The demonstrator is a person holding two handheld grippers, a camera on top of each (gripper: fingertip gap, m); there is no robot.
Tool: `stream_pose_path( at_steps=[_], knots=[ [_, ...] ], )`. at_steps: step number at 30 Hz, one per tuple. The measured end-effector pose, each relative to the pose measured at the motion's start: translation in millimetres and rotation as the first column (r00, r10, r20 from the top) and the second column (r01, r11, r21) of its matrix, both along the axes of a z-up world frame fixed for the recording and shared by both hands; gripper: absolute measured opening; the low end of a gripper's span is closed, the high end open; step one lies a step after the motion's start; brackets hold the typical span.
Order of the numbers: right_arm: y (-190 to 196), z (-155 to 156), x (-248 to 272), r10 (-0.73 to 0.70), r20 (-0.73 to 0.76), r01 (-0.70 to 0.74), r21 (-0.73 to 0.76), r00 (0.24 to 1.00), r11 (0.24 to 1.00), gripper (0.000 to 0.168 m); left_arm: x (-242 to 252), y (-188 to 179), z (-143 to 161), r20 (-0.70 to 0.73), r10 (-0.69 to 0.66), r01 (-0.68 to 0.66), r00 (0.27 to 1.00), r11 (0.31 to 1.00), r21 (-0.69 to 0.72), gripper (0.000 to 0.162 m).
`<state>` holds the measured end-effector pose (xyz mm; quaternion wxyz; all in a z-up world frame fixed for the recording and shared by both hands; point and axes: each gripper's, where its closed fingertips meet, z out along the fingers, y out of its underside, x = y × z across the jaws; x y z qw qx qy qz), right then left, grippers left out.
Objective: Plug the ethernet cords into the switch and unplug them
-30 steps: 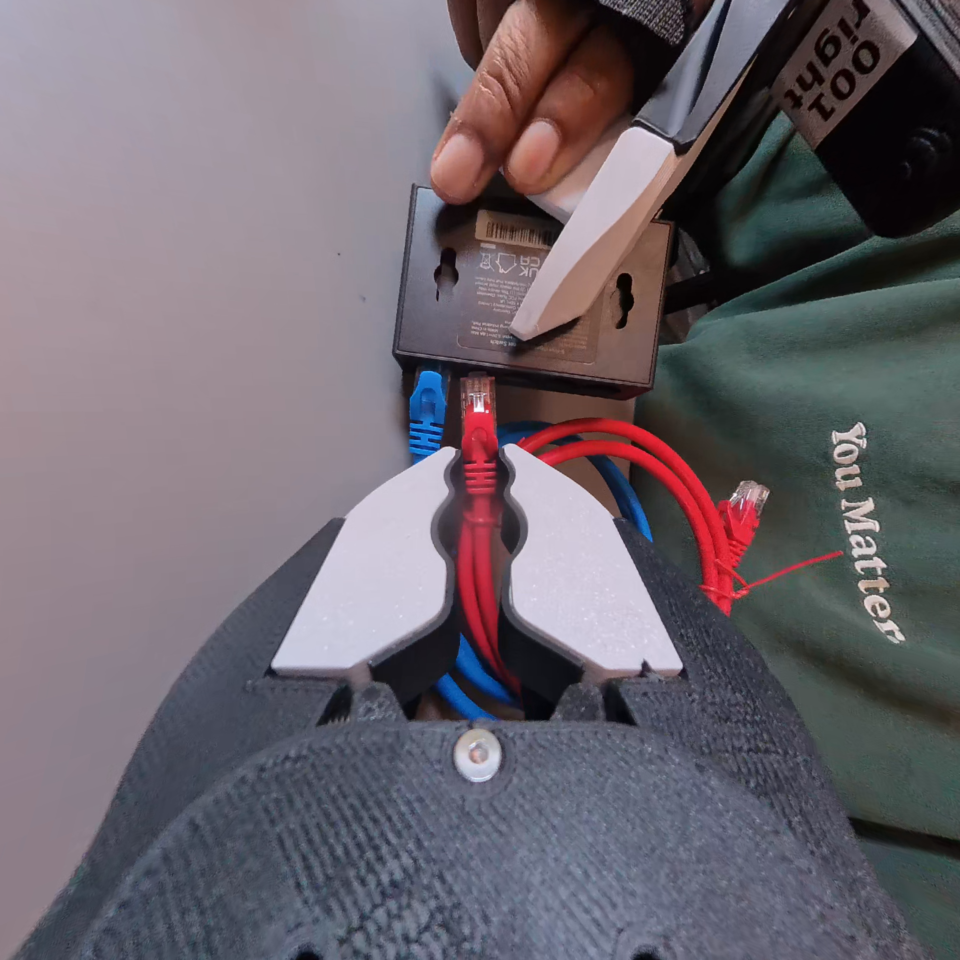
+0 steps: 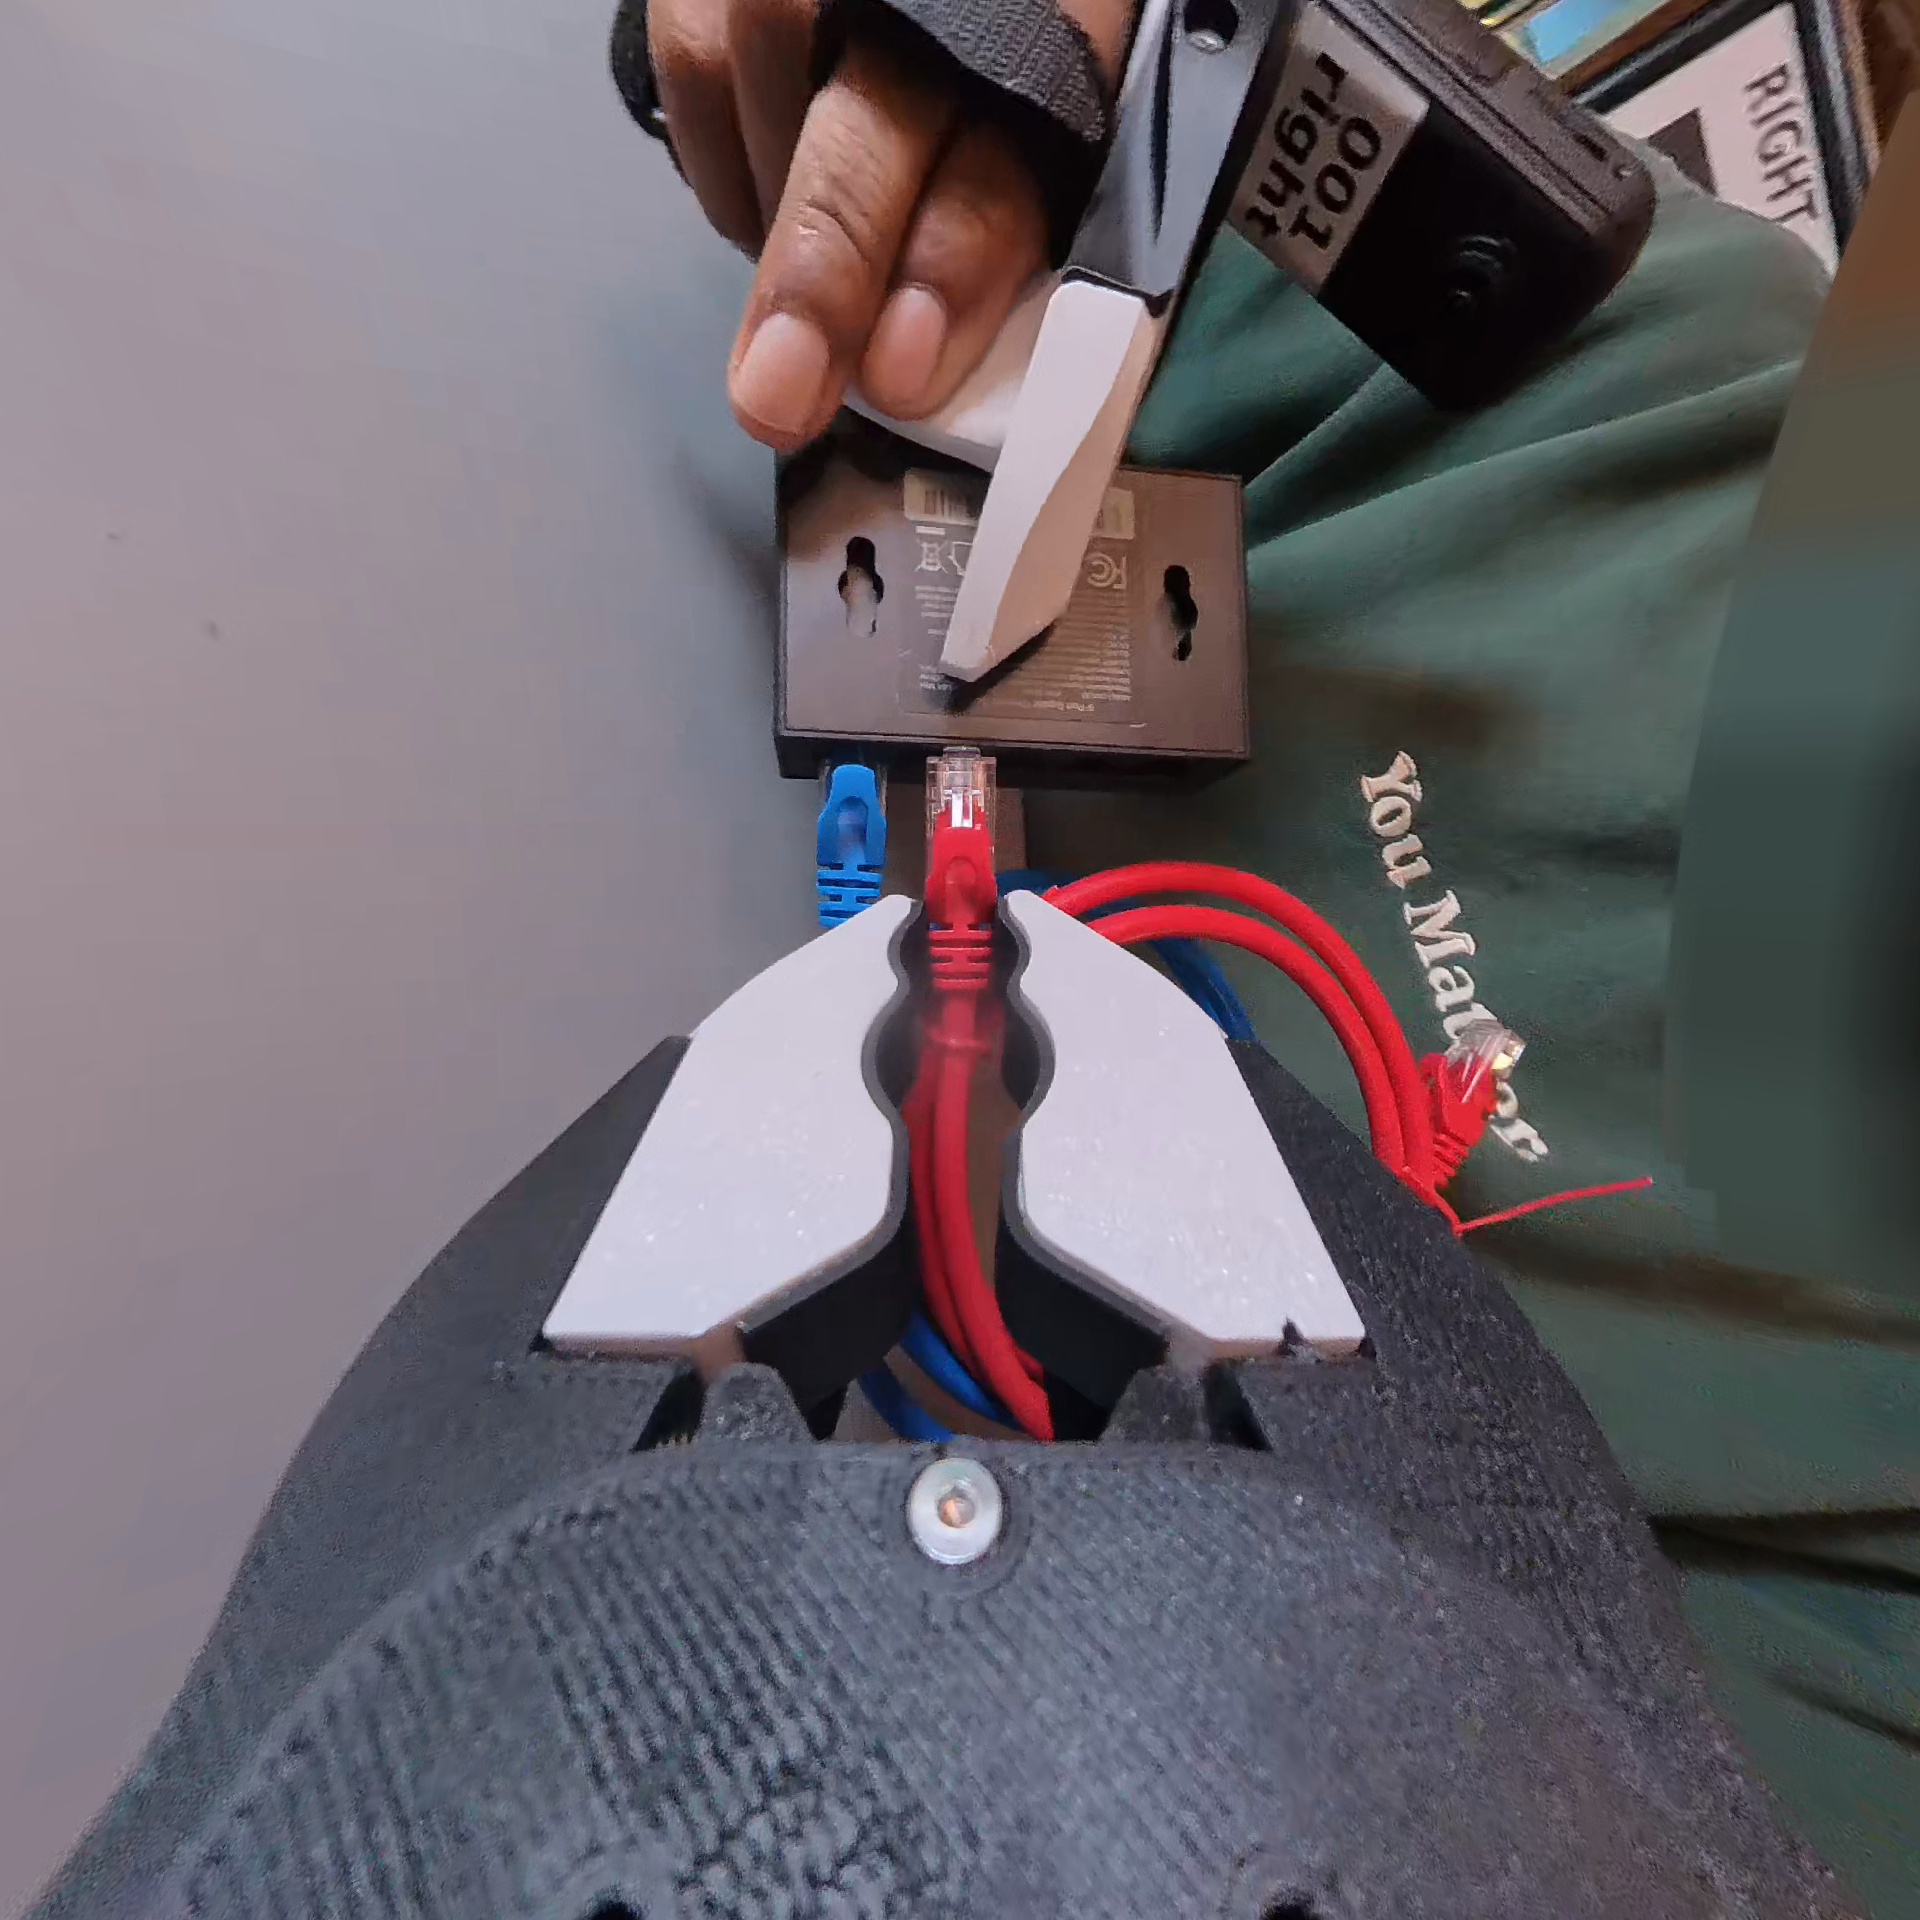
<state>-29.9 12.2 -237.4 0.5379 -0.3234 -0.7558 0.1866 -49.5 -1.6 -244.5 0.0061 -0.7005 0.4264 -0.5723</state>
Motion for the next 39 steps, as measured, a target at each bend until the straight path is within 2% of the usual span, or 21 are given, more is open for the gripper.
stream_pose_path(
  at_steps=[1,6,10,16,19,22,26,32,36,39],
  knots=[
    [-1,-1,0,-0.001,0.003,0.001,0.002,1.0,1.0,0.03,0,0,-2,-0.033,0.01,-0.01,0.999,1.0,0.004,0.011],
    [-11,-7,-5,0.031,0.015,-0.03,-0.025,0.999,0.999,0.03,-5,-10,-12,-0.167,-0.002,0.005,0.986,1.0,0.021,0.012],
    [-18,-12,-9,0.058,0.012,-0.057,-0.053,0.998,0.997,0.03,-4,-16,-21,-0.211,-0.017,0.03,0.977,0.998,0.061,0.011],
    [-36,-18,-12,0.13,0.014,-0.129,-0.078,0.991,0.989,0.029,-2,-23,-35,-0.147,-0.062,0.074,0.987,0.994,0.078,0.011],
    [-34,-21,-11,0.142,0.019,-0.14,-0.083,0.99,0.987,0.029,-2,-23,-36,-0.135,-0.081,0.099,0.987,0.987,0.128,0.011],
    [-33,-23,-10,0.151,0.033,-0.147,-0.087,0.988,0.985,0.03,-2,-23,-38,-0.13,-0.081,0.097,0.988,0.988,0.122,0.011],
    [-15,-31,-6,0.08,0.131,-0.076,-0.032,0.988,0.997,0.03,-1,-16,-37,-0.123,-0.025,0.038,0.992,0.994,0.102,0.012],
    [7,-56,-1,-0.078,0.281,0.032,0.163,0.957,0.986,0.03,3,-16,-40,-0.141,0.001,0.011,0.99,0.997,0.082,0.012],
    [0,-47,-4,-0.036,0.207,0.006,0.145,0.978,0.989,0.03,2,-15,-37,-0.125,0.012,-0.004,0.992,0.998,0.064,0.012],
    [-9,-48,-7,0.032,0.168,-0.049,0.1,0.985,0.994,0.03,1,-22,-39,-0.141,-0.052,0.07,0.989,0.99,0.123,0.011]
  ],
)
